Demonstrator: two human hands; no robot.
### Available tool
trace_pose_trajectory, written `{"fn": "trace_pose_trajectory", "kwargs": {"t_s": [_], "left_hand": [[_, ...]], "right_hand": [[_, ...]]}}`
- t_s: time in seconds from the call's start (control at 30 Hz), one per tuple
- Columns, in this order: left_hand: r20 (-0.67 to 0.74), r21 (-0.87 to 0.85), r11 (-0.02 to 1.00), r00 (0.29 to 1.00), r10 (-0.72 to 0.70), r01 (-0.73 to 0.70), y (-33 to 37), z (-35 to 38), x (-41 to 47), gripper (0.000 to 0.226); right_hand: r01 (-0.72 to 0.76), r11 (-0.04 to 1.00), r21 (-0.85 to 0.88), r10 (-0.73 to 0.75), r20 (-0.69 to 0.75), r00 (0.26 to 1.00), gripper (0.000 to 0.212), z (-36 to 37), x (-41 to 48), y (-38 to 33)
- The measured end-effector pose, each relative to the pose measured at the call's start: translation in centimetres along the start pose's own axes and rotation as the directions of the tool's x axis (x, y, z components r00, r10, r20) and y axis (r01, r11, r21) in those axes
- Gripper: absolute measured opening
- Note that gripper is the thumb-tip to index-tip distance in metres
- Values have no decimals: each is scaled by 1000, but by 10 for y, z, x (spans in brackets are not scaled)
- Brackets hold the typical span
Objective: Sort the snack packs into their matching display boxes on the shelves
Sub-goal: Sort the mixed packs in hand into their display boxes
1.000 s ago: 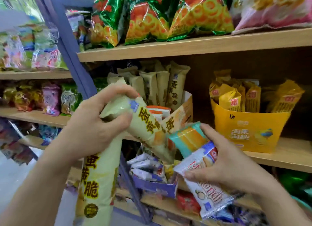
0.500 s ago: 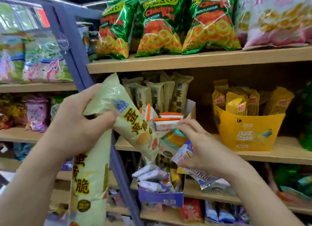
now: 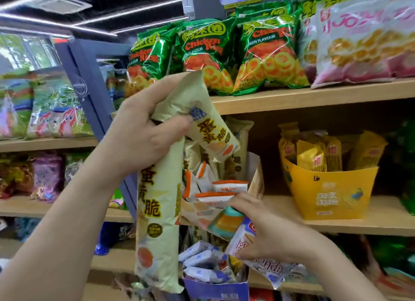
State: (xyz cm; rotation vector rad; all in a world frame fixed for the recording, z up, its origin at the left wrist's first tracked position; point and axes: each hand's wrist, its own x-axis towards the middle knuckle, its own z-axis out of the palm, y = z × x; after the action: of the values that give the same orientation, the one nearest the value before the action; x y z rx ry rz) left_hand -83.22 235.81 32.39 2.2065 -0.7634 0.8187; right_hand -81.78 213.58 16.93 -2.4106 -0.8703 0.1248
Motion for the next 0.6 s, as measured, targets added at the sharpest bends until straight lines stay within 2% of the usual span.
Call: {"fn": "trace_pose_trajectory", "kwargs": {"t_s": [0.2, 0.3, 0.43, 0.53, 0.6], "left_hand": [[193, 21, 997, 979, 63, -68, 23, 20, 32, 44], [357, 77, 995, 933, 33, -65, 29, 46, 45, 47], [514, 195, 981, 852, -95, -8, 10, 81, 60, 53], [556, 258, 966, 812, -176, 33, -8, 98, 60, 53], [474, 450, 892, 855, -212, -28, -16, 110, 54, 48]], "right_hand": [[14, 999, 29, -15, 32, 999, 79, -11, -22, 6], [8, 999, 39, -9, 42, 999, 79, -15, -28, 7], [13, 996, 83, -16, 29, 999, 78, -17, -33, 10], [1, 994, 113, -4, 30, 1000, 73, -21, -37, 8], [-10, 990, 144, 7, 27, 1000, 73, -22, -40, 9]]}}
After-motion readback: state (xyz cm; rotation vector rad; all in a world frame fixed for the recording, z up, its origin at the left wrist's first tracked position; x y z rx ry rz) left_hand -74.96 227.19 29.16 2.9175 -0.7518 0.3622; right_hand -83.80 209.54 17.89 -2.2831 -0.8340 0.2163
